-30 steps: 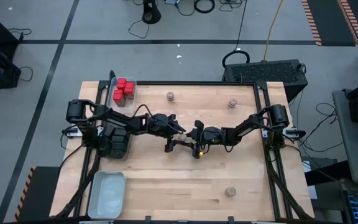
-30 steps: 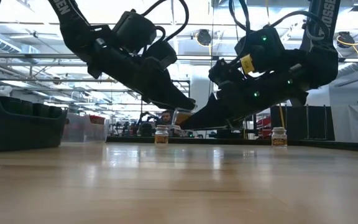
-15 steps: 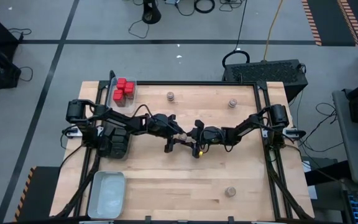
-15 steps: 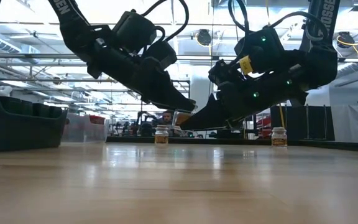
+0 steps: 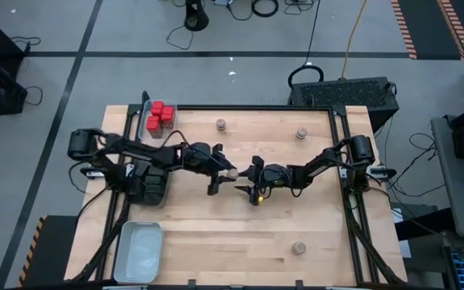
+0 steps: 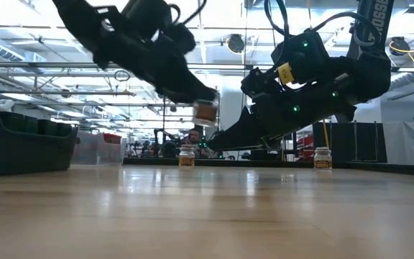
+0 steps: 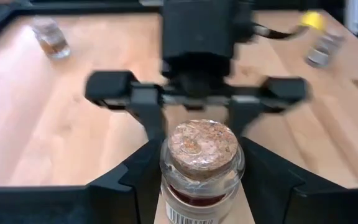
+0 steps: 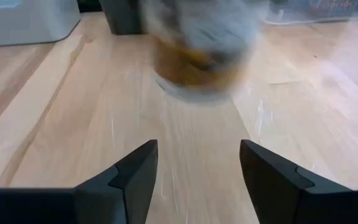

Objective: Sort spices by type
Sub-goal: Put the brown seasoning bottle into the gray bin

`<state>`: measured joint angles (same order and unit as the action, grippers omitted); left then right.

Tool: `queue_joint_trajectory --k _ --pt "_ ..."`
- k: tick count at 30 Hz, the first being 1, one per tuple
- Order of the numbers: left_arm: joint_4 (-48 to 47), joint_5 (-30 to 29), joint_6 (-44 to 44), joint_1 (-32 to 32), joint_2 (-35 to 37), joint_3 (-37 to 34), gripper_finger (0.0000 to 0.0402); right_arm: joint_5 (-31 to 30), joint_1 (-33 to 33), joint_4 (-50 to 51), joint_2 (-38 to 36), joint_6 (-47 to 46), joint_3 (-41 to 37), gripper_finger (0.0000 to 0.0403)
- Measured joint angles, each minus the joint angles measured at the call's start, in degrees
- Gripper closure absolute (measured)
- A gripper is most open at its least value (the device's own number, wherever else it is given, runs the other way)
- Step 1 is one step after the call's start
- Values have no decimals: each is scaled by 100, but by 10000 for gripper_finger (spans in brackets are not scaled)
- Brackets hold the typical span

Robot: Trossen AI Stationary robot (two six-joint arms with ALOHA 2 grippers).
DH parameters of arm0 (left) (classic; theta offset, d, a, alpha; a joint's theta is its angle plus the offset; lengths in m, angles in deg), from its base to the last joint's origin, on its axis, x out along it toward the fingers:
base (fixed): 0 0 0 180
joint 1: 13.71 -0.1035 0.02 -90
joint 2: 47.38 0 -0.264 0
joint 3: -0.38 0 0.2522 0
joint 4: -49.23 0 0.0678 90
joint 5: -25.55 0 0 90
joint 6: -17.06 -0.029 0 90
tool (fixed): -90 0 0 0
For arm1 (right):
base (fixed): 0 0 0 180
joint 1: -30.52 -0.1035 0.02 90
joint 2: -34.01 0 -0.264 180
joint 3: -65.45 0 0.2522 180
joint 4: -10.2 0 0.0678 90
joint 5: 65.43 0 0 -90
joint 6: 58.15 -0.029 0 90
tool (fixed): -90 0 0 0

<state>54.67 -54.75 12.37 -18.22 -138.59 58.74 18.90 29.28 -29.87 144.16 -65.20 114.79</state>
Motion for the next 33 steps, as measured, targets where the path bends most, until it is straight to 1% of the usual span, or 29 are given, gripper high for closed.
queue_joint_trajectory --k 2,4,11,13,14,16,17,21,25,28,31,33 --pt "-444 189 -4 77 288 -2 218 -2 0 17 0 1 -2 195" --pt "-828 589 -20 174 606 -2 218 -3 0 35 0 2 -2 197" --pt "-2293 3267 -41 559 1775 -2 218 -17 0 53 2 0 -4 197" --pt "-2804 3707 -56 736 2121 -11 218 -17 0 52 2 -56 -4 197" --pt "-2918 3754 -20 840 2299 -76 218 -17 0 54 2 -93 -4 197" --pt "-2886 3637 210 1076 2703 -355 218 -17 0 56 2 -140 -7 197" --pt "-2834 3437 388 1210 2917 -538 218 -19 0 55 2 -168 -7 197" --pt "-2463 2480 1380 1792 3781 -1347 218 -20 0 53 7 -369 -7 197" --pt "-2045 1501 2339 2504 4562 -2060 218 -22 0 52 7 -413 -7 197" --pt "-1988 852 2809 3133 4989 -2456 218 -29 9 43 9 -413 -7 197" --pt "-1967 170 3045 3721 5261 -2689 218 -35 11 39 9 -433 -7 197" --pt "-1969 -110 3125 4092 5358 -2765 218 -35 11 39 11 -440 -7 197"
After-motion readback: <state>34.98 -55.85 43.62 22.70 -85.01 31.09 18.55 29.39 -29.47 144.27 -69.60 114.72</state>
